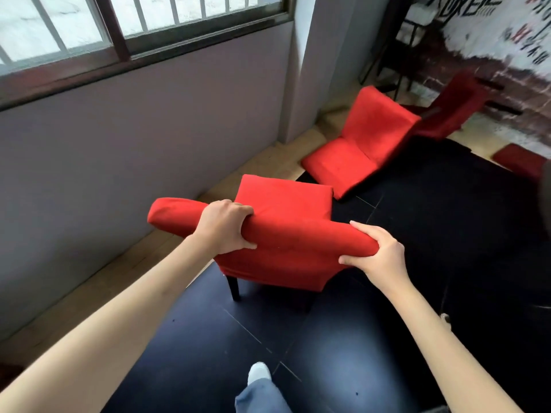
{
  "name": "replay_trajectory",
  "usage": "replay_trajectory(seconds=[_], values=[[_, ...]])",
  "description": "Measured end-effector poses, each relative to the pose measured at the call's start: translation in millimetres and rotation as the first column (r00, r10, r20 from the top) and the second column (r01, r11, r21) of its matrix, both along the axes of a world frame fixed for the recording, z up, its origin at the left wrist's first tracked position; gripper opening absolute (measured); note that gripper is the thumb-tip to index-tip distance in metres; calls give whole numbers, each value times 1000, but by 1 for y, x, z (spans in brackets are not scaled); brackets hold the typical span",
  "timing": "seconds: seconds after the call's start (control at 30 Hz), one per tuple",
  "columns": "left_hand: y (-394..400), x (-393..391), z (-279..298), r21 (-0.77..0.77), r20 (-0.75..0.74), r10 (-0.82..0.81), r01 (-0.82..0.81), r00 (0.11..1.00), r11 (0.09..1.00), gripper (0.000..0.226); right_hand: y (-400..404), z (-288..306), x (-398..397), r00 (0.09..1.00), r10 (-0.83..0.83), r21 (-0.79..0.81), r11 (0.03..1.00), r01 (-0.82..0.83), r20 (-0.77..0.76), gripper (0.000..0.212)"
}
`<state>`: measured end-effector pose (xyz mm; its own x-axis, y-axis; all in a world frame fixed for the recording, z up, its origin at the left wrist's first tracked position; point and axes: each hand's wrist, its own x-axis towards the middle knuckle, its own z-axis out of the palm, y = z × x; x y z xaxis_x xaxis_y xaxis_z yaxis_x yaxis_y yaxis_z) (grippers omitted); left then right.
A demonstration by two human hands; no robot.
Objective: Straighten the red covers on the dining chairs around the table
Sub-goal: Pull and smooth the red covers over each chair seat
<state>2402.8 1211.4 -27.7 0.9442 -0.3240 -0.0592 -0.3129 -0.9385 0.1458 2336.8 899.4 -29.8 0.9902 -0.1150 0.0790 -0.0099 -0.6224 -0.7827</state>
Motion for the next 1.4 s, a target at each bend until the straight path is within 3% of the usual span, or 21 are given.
replay_trajectory(seconds=[0.47, 0.9, 1.4], values=[[85, -98, 4, -5, -18, -3, 3, 1000, 1000, 62, 86, -8, -99, 1000, 6, 20, 1000, -6, -13, 77], [149, -186, -5, 81, -9, -68, 68, 998, 994, 62, 161, -32, -212, 998, -57, -5, 998, 57, -34, 76], [190, -243, -6, 63, 8, -7, 7, 1000, 998, 65, 199, -30, -251, 997, -31, -12, 999, 31, -66, 77]])
